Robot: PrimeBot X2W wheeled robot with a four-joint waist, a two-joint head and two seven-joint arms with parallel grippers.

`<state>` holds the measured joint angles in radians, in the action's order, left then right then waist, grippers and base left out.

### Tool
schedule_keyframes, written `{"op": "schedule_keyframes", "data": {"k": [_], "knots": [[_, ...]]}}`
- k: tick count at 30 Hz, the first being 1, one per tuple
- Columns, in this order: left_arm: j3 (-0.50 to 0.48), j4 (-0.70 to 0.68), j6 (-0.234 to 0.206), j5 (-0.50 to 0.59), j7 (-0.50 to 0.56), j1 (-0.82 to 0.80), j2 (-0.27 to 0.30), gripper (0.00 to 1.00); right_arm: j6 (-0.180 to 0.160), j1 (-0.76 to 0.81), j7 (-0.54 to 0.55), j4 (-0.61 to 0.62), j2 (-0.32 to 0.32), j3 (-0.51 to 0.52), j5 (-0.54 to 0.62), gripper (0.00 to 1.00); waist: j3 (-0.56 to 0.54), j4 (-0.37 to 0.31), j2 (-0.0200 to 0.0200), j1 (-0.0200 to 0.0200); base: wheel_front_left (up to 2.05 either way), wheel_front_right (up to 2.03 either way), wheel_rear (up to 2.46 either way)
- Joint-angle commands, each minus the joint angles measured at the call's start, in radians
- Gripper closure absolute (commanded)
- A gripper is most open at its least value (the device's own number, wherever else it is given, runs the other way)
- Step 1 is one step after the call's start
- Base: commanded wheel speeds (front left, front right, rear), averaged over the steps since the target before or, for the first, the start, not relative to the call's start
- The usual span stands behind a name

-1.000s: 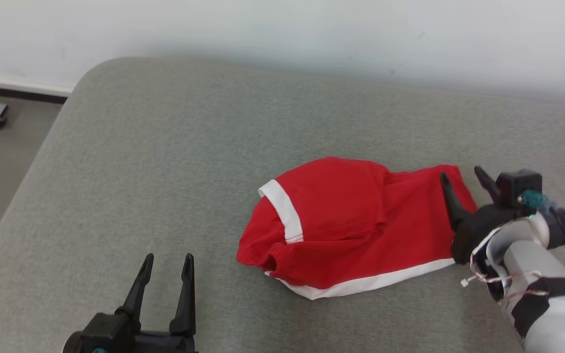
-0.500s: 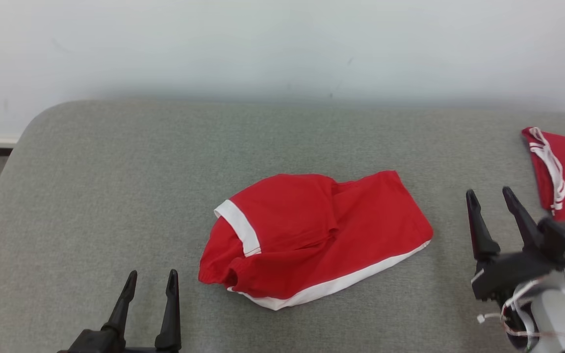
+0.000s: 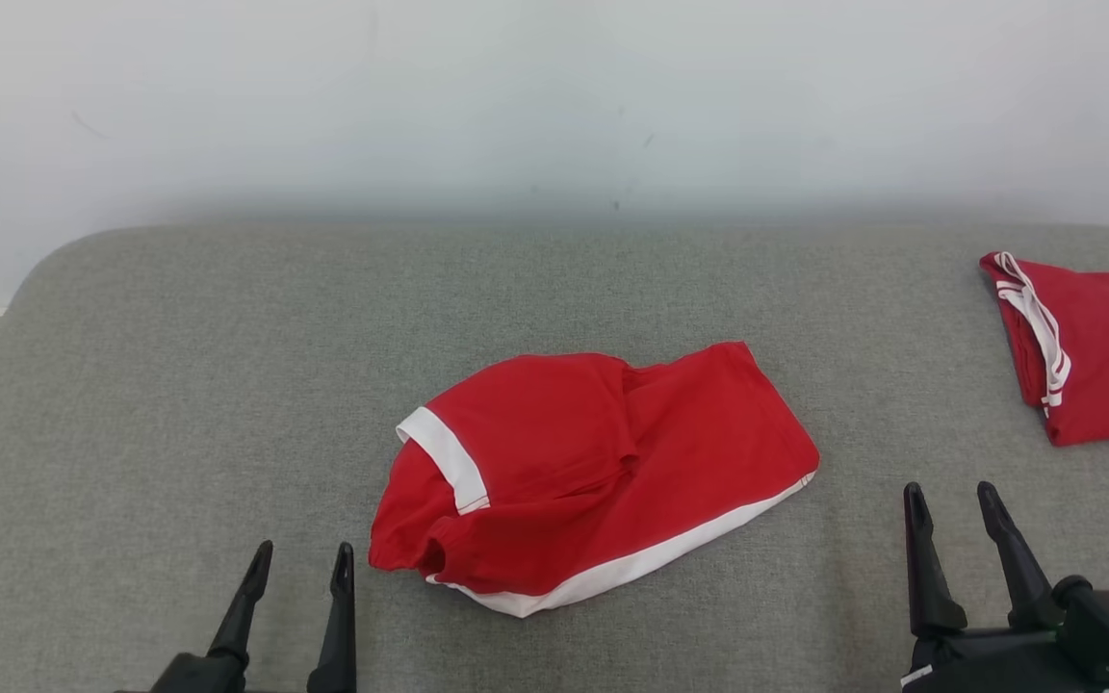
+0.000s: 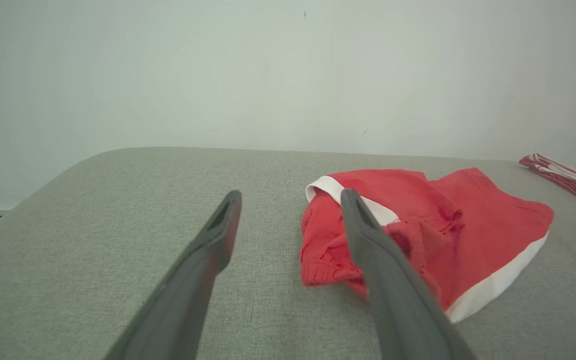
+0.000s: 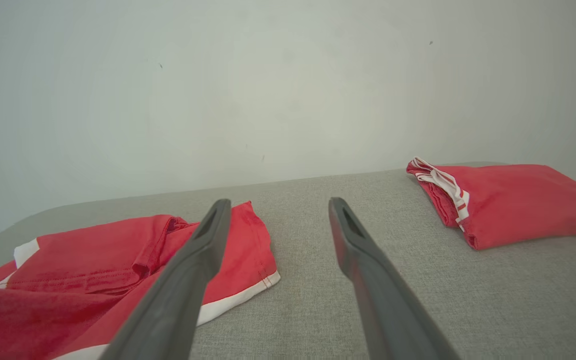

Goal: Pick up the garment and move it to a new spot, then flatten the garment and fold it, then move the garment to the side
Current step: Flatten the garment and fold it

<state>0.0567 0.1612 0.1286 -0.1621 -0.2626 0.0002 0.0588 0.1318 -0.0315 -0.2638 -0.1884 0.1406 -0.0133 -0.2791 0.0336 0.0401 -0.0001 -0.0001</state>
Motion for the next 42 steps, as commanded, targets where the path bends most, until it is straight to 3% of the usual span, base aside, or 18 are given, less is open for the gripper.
{"op": "schedule_keyframes", "data": {"k": [1, 12, 23, 24, 25, 31, 42], "knots": [[0.006, 0.004, 0.001, 0.013, -0.003, 0.013, 0.007, 0.00, -0.003, 0.018, 0.000, 0.015, -0.010, 0.006, 0.010, 0.00, 0.005, -0.003, 0.0001, 0.0001, 0.00, 0.00, 0.00], [0.198, 0.090, 0.001, 0.019, -0.003, -0.012, 0.045, 0.00, -0.003, 0.027, 0.012, 0.061, -0.029, 0.005, 0.013, 0.00, 0.040, -0.034, 0.0001, 0.0001, 0.00, 0.00, 0.00], [0.261, 0.232, 0.001, -0.018, -0.003, -0.145, 0.070, 0.00, -0.003, 0.011, 0.012, 0.055, -0.028, -0.005, 0.010, 0.00, 0.067, -0.077, 0.0001, 0.0001, 0.00, 0.00, 0.00], [0.268, 0.229, 0.001, -0.021, -0.003, -0.157, 0.071, 0.05, -0.003, 0.013, 0.012, 0.054, -0.027, -0.004, 0.010, 0.00, 0.066, -0.078, 0.0001, 0.0001, 0.00, 0.00, 0.00], [0.282, 0.218, 0.001, -0.034, -0.003, -0.162, 0.074, 1.00, -0.003, 0.021, 0.011, 0.052, -0.024, 0.004, 0.008, 0.00, 0.059, -0.072, 0.0001, 0.0001, 0.00, 0.00, 0.00], [0.320, 0.153, 0.001, -0.066, -0.003, -0.127, 0.086, 1.00, -0.003, 0.043, 0.010, 0.043, -0.029, 0.019, 0.006, 0.00, 0.031, -0.030, 0.0001, 0.0001, 0.00, 0.00, 0.00], [0.369, -0.026, -0.003, -0.154, 0.035, 0.041, 0.168, 1.00, -0.003, 0.065, 0.009, 0.040, -0.035, 0.035, 0.005, 0.00, 0.009, 0.073, 0.0001, 0.0001, 0.00, 0.00, 0.00]]}}
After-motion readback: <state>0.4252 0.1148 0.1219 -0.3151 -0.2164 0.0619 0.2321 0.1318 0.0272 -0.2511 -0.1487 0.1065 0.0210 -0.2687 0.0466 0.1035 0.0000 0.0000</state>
